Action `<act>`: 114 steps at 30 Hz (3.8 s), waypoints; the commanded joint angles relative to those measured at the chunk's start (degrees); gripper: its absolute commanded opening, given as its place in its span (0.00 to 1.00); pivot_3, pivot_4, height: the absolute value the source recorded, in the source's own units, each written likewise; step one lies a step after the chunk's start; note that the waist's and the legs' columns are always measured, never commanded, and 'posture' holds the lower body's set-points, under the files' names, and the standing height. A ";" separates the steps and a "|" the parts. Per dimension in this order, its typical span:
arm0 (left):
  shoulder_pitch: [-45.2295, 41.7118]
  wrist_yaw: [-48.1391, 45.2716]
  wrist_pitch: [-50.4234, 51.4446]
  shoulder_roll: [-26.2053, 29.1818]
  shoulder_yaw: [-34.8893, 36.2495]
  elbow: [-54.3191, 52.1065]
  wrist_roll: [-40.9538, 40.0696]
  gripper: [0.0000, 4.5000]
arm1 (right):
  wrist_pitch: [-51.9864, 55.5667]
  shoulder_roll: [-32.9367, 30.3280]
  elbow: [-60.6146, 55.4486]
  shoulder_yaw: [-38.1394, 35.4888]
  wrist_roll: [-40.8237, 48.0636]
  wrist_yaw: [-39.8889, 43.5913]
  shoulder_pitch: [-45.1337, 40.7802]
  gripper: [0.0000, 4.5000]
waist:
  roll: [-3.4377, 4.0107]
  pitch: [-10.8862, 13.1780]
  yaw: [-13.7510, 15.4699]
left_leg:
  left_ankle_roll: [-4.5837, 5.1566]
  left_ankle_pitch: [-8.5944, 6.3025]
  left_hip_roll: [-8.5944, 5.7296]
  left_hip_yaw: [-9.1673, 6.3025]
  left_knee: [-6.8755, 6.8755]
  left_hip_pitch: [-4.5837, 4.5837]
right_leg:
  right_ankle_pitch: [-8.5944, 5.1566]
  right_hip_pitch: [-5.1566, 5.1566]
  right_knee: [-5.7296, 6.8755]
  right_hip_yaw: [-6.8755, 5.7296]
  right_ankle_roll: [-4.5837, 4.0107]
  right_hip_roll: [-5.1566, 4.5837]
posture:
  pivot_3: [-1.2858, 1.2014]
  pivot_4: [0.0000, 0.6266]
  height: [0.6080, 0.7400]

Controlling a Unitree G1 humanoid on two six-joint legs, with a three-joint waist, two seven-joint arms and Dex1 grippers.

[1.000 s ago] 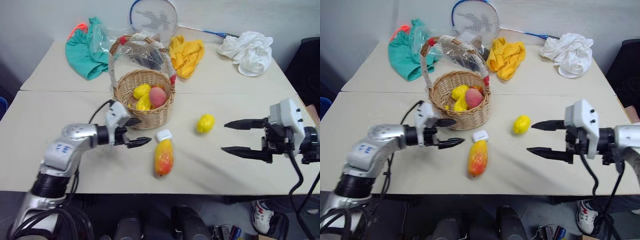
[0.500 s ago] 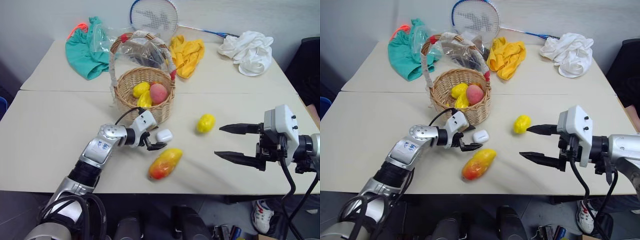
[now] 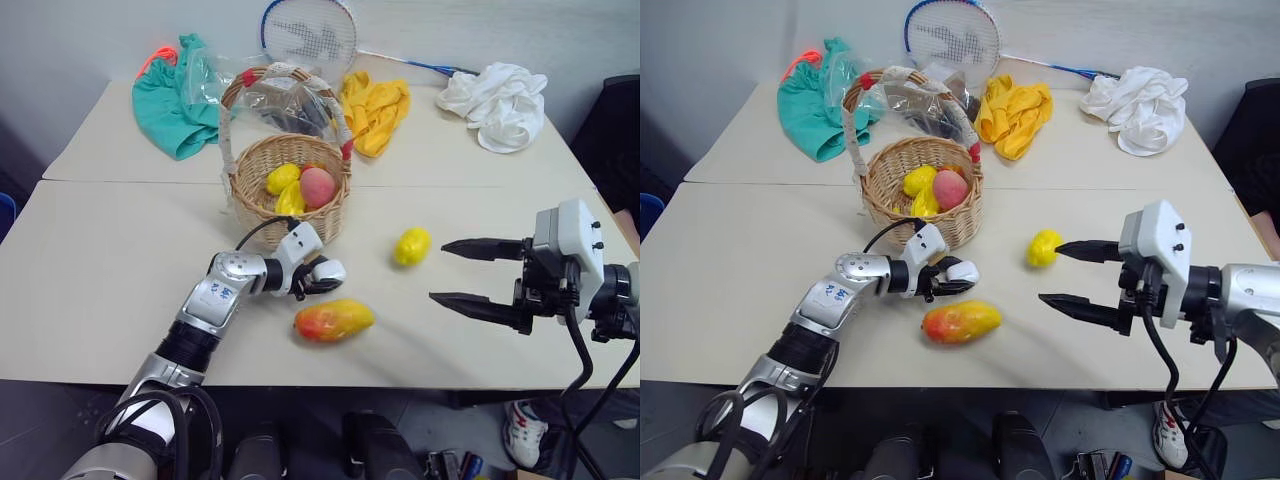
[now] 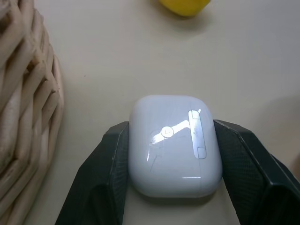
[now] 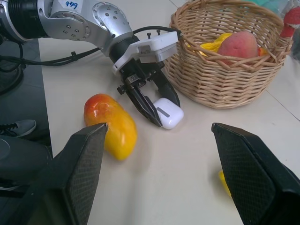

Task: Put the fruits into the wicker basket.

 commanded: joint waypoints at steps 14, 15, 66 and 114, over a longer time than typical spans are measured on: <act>30.02 8.80 17.57 14.39 40.94 -29.16 -11.00 0.52 | -4.00 3.35 7.05 13.10 -2.74 4.76 -14.32 0.81 | -0.03 0.01 -0.21 | 0.01 -0.02 0.18 0.00 -0.09 0.05 | -0.04 -0.02 -0.01 -0.02 -0.07 -0.01 | 0.52 0.24 1.00; 31.41 10.73 16.74 14.57 43.50 -27.74 -9.93 0.52 | -4.23 3.89 7.59 14.01 -2.98 5.21 -15.24 0.81 | -0.03 0.01 -0.19 | 0.02 -0.03 0.17 0.00 -0.09 0.05 | -0.04 -0.02 -0.03 -0.01 -0.07 -0.03 | 0.52 0.24 1.00; 25.87 -25.16 10.25 46.76 39.38 -38.08 -39.44 1.00 | -26.75 29.95 33.16 40.78 -36.65 10.07 -18.96 0.79 | -0.01 0.02 -0.61 | -0.11 0.08 -0.03 -0.36 -0.29 -0.10 | -0.19 -0.10 0.05 -0.53 -0.35 -0.16 | 0.52 0.24 1.00; 10.79 -10.19 14.70 34.67 30.98 -34.68 -46.69 1.00 | -53.45 4.75 44.19 33.64 -47.94 11.81 -28.77 0.99 | -0.18 0.00 -1.39 | -0.27 0.33 -0.24 0.00 -0.27 -0.70 | -0.04 -0.89 0.14 -0.01 -0.12 0.10 | 0.52 0.24 1.00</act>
